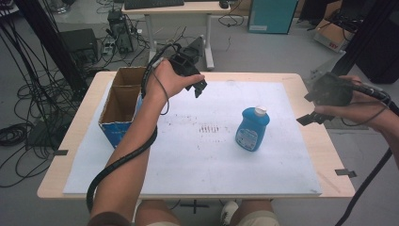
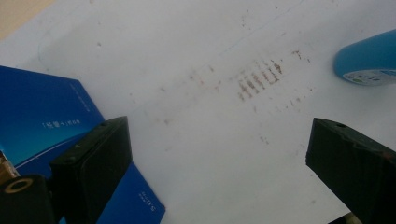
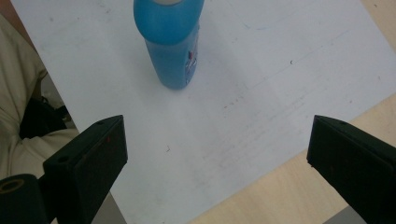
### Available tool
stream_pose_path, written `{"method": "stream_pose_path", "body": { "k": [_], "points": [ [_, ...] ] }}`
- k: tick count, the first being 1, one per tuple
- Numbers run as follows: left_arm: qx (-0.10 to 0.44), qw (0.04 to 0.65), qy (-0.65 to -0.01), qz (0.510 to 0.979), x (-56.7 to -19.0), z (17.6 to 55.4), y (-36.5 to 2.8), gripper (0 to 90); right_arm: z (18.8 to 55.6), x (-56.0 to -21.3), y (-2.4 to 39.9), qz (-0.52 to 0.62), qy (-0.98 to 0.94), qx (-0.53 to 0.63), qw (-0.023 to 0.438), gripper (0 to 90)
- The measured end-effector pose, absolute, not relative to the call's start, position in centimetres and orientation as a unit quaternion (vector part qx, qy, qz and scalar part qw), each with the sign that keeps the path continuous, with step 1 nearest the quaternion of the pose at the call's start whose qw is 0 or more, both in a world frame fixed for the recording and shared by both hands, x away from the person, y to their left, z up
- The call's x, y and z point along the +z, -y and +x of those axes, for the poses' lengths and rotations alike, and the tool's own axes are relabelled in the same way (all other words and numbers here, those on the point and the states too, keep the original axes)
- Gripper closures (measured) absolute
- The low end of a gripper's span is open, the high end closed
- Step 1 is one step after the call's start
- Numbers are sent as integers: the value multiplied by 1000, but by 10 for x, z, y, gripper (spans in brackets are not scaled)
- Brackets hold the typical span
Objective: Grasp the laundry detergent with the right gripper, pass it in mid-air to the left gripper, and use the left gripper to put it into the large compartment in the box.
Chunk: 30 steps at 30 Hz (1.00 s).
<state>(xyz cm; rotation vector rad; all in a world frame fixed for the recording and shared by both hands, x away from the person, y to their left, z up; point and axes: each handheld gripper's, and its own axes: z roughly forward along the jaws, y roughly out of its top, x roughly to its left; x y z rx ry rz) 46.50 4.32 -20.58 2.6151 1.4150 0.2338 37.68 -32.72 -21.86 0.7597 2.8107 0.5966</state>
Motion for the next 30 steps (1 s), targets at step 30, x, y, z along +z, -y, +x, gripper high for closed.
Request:
{"method": "stream_pose_path", "body": {
  "k": [30],
  "points": [
    [71, 76, -472, 875, -219, 462, -46, 73, 350, -315, 320, 287, -904, 298, 109, 40]
  ]
}}
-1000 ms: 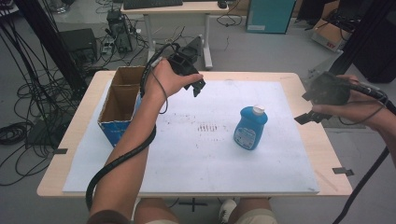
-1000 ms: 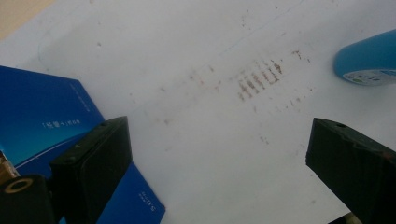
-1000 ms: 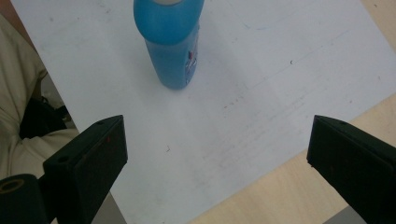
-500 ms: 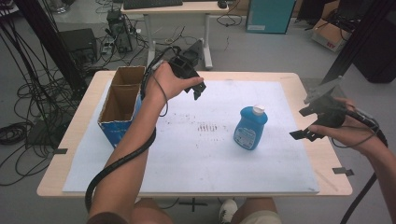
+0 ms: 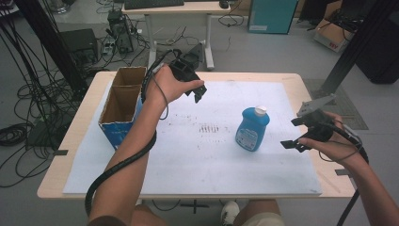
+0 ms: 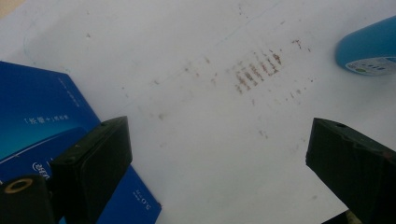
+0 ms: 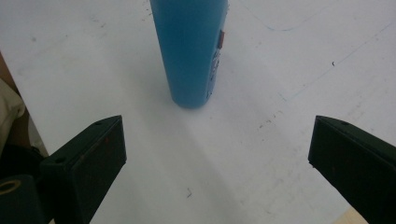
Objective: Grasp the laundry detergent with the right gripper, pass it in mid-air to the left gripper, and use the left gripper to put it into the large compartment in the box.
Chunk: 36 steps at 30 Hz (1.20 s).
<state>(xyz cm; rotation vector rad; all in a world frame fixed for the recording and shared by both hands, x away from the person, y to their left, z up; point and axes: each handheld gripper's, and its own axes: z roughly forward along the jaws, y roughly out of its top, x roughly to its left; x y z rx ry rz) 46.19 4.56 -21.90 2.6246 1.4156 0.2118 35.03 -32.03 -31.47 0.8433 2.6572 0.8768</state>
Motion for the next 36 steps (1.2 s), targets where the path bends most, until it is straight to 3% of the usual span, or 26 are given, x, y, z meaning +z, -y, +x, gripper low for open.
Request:
{"method": "stream_pose_path", "body": {
  "k": [36],
  "points": [
    [65, 67, -472, 877, -229, 466, -45, 73, 364, -377, 268, 274, -867, 391, 142, 31]
  ]
}}
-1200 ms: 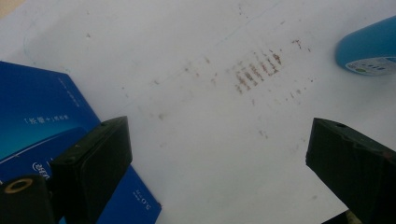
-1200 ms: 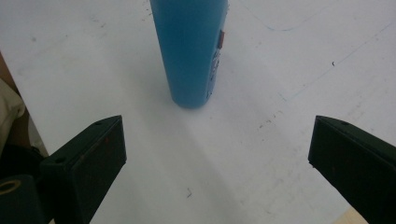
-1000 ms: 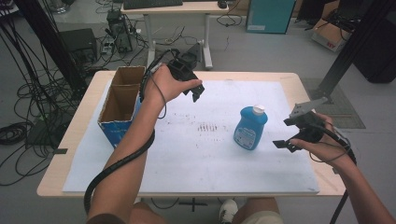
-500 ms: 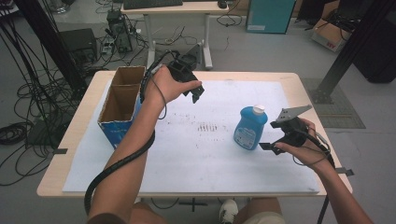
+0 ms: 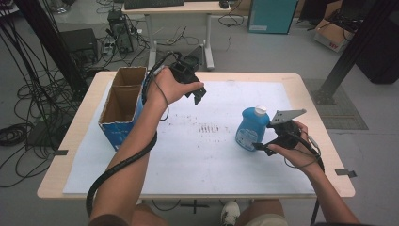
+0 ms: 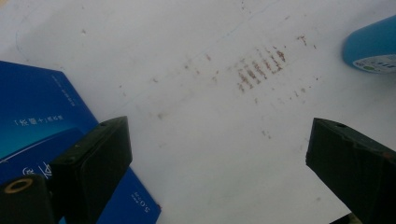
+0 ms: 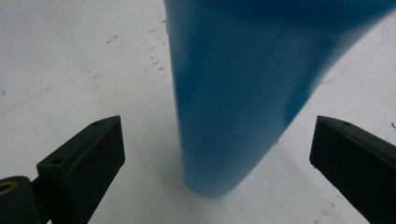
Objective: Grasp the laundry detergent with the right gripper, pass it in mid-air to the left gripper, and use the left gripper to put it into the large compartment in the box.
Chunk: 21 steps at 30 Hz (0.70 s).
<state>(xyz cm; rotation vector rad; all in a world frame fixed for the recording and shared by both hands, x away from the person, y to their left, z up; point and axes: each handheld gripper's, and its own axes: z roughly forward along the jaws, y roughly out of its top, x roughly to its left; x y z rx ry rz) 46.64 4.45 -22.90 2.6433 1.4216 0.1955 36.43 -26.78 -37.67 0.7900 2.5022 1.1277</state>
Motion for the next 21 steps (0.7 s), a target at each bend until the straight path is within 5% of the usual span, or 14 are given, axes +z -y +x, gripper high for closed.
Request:
{"method": "stream_pose_path", "body": {
  "k": [21],
  "points": [
    [66, 66, -472, 876, -230, 466, -45, 73, 368, -393, 258, 292, -829, 444, 171, 22]
  ]
}}
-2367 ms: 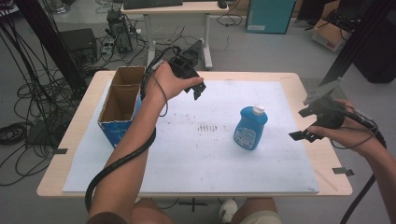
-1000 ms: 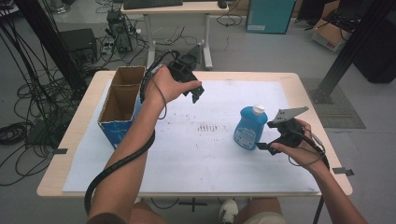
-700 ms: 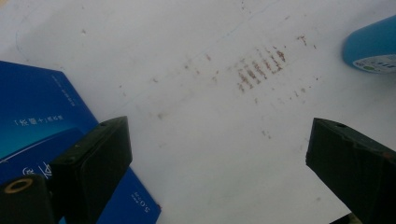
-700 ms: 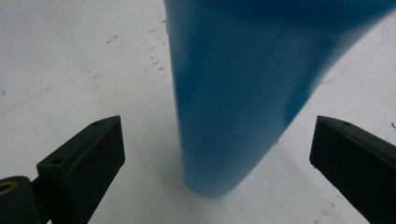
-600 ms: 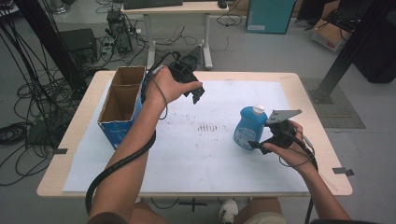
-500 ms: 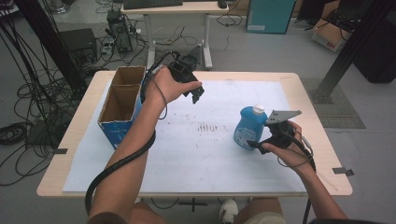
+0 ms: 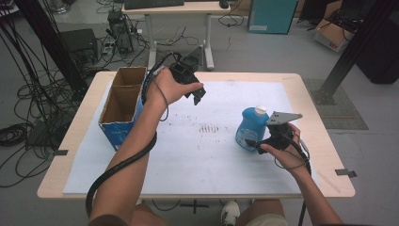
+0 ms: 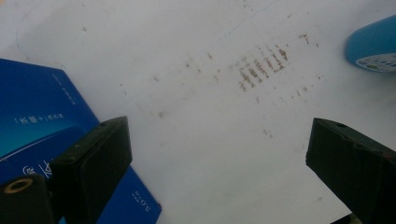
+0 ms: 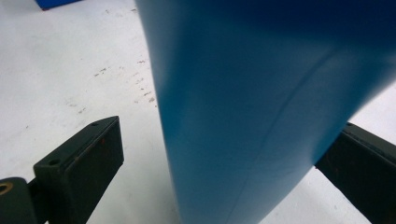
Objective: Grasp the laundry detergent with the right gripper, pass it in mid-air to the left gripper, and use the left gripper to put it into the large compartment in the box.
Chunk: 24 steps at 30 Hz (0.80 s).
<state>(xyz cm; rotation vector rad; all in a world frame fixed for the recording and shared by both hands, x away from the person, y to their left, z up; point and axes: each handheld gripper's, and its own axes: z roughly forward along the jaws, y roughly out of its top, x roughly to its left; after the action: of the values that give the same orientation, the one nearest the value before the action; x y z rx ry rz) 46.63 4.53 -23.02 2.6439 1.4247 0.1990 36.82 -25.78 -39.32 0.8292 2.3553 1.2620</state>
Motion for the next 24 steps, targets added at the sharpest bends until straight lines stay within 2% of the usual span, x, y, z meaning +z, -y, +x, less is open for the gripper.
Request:
{"method": "stream_pose_path", "body": {
  "k": [24],
  "points": [
    [67, 67, -470, 877, -229, 466, -42, 73, 369, -397, 254, 293, -816, 464, 181, 18]
  ]
}}
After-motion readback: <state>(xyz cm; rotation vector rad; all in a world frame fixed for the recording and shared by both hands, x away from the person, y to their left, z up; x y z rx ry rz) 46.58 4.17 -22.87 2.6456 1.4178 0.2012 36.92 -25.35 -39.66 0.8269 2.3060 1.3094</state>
